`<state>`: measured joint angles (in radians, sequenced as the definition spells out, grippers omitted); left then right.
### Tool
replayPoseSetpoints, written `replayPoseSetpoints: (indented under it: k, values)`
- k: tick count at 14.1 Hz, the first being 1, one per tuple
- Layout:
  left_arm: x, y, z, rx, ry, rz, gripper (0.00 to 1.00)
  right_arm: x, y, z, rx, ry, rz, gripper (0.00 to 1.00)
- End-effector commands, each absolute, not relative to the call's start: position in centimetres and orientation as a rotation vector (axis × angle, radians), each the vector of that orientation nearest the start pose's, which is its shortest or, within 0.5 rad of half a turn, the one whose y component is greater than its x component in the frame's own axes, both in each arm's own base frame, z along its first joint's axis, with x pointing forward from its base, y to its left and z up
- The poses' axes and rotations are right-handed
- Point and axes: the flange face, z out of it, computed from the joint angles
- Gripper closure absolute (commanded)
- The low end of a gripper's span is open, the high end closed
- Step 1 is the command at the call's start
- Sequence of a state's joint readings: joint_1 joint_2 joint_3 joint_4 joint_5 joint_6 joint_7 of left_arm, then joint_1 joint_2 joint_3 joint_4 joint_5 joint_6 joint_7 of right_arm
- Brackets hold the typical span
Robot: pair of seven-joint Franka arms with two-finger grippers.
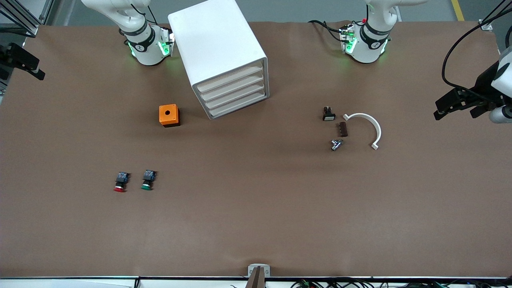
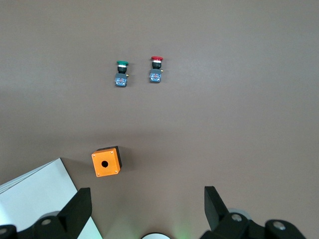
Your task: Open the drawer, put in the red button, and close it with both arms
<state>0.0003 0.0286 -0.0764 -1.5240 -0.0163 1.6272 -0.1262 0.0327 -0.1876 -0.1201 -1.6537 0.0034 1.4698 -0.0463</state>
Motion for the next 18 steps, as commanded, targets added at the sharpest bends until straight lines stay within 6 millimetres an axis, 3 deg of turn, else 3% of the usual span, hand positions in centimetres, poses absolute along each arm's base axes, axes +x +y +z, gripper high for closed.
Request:
replayPoseSetpoints:
  k: [1,8,14,18]
  values:
    - [56.9,-4.5,64.0,-3.154,-0.061,-0.107,0.00,47.3,-5.3,67.5,-3.118,0.080,-0.017,0.00]
    - [57.6,-3.6,62.5,-3.154,-0.090,-0.066,0.00,47.4,-5.0,67.5,-3.122,0.069,-0.019,0.00]
    - [60.4,-3.7,56.7,-3.142,-0.095,0.070,0.00,47.4,-4.8,67.7,-3.139,0.060,-0.032,0.00]
    - [61.2,-5.5,53.5,-3.148,-0.068,0.168,0.00,47.4,-4.5,67.8,-3.139,0.053,-0.030,0.00]
